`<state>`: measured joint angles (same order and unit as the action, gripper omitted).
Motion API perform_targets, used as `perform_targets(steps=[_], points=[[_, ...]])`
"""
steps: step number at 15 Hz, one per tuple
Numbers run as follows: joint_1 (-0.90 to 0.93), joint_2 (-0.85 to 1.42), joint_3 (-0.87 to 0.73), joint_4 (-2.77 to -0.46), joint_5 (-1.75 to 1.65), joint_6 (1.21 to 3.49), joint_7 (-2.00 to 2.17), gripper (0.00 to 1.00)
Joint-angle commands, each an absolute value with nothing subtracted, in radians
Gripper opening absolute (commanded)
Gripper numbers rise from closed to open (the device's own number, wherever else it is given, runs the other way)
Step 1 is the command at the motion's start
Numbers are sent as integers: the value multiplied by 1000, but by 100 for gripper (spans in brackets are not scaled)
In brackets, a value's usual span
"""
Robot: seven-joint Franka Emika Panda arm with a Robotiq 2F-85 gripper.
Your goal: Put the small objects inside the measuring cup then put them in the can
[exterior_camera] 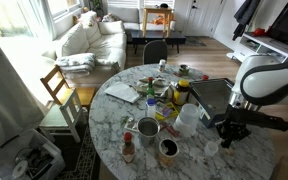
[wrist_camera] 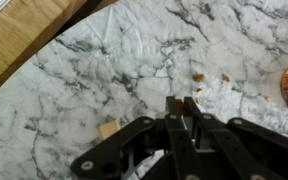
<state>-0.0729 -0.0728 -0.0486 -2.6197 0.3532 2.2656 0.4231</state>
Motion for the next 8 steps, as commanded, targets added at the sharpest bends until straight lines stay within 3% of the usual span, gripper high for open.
perform_targets(steps=[1,8], points=[[-60,-5,-43,-2580,367,2276,415,3],[-48,66,-38,-2537,351,2328,420,3]])
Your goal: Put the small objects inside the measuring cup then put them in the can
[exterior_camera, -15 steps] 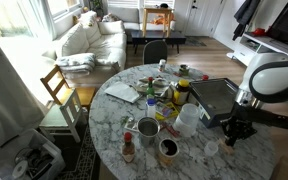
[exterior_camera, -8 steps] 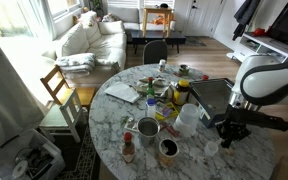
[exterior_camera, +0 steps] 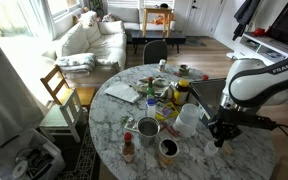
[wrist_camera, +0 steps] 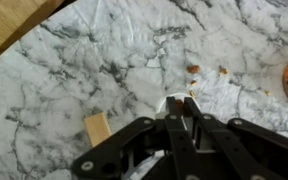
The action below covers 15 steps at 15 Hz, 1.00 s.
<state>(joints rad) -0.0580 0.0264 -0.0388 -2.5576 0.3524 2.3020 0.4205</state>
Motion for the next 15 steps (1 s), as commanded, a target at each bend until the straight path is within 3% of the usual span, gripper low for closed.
perform_targets(steps=[1,3,4,6,13,14,15], points=[[-46,74,-38,-2533,347,2332,423,3],[-43,87,-38,-2524,340,2328,426,3],[-41,92,-38,-2522,339,2329,430,37],[-38,98,-38,-2518,337,2333,432,44],[-14,108,-1,-2495,407,2260,351,97],[-4,110,5,-2499,399,2282,388,100],[-17,89,-10,-2511,380,2289,386,88]])
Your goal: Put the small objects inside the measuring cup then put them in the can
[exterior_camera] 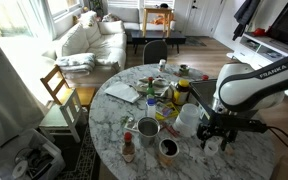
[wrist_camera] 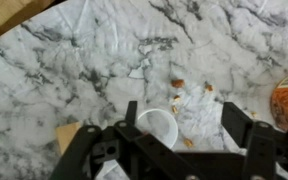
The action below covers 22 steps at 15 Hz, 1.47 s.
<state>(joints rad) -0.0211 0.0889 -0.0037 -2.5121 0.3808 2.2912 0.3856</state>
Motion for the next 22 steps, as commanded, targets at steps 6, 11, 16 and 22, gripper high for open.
perform_targets(steps=[6,11,16,22], points=[[1,112,8,-2507,401,2292,374,100],[8,166,19,-2503,433,2303,364,100],[18,203,29,-2507,438,2329,353,100],[19,237,37,-2502,442,2368,326,62]])
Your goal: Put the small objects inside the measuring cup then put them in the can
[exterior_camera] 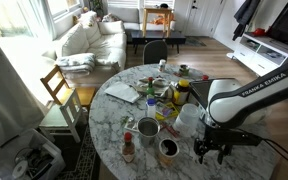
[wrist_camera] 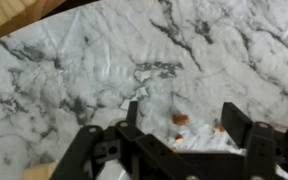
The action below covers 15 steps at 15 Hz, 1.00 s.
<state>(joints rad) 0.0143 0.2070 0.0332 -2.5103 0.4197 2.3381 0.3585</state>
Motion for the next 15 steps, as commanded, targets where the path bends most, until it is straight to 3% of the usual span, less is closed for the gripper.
perform_targets(steps=[1,2,3,4,5,6,7,9,14,15], points=[[19,244,38,-2499,443,2373,321,54],[19,252,40,-2496,446,2379,317,50],[18,258,43,-2494,451,2387,313,69],[18,265,46,-2492,454,2398,305,80],[17,271,48,-2491,457,2409,298,80],[17,279,49,-2488,456,2414,297,68],[16,284,51,-2485,458,2420,293,48],[14,293,54,-2483,460,2432,288,41],[9,293,59,-2482,472,2434,262,2],[9,290,58,-2482,476,2434,260,1]])
